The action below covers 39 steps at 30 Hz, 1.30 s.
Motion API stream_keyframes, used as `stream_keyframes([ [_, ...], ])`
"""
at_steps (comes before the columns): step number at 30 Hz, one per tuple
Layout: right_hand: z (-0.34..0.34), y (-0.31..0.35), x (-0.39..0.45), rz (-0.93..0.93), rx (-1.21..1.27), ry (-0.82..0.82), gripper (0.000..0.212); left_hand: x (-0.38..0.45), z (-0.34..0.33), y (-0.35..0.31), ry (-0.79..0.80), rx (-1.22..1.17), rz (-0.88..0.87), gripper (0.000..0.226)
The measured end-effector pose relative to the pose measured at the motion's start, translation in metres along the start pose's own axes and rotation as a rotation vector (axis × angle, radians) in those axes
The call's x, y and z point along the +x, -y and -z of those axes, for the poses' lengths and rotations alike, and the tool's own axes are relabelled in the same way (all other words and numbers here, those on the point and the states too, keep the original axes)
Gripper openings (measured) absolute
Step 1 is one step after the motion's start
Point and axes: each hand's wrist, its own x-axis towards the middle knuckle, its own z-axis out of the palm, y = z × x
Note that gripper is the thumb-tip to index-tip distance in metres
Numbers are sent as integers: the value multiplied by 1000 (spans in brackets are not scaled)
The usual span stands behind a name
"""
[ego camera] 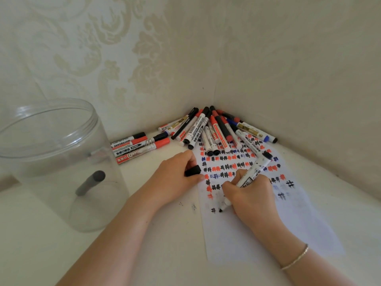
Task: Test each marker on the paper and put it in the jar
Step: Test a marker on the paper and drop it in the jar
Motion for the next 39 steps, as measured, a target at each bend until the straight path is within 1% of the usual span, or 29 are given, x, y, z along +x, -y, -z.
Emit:
stream_keyframes([
  [2,1,0,0,-12,13,1,12,0,0,0,1,1,1,28],
  [7,0,1,-2,26,15,-23,17,0,0,0,2,-1,-1,27],
  [14,0,0,-1,4,27,13,20,-1,2,-1,12,-18,7,27],
  [16,3,1,0,-23,118,-16,21,-1,2,-1,12,-19,6,25],
  [19,12,11,5,-125,430,-48,25,-1,3,-2,6,-24,10,20],
  [21,17,22,11,-138,551,12,19,0,4,-4,-16,-59,6,18],
  [24,22,38,21,-110,650,136,14,-1,6,-8,-61,-167,0,18],
  [26,24,47,25,-97,694,164,12,-1,7,-10,-92,-242,-3,21],
  [29,20,53,28,-52,685,107,14,-2,9,-11,-115,-336,-9,22],
  [32,14,51,28,-27,627,90,7,-3,9,-13,-107,-382,-10,22],
  [35,8,46,29,-26,570,108,15,-4,10,-16,-84,-401,-17,22],
  [39,1,45,30,13,472,174,13,-6,11,-19,5,-441,-62,21],
])
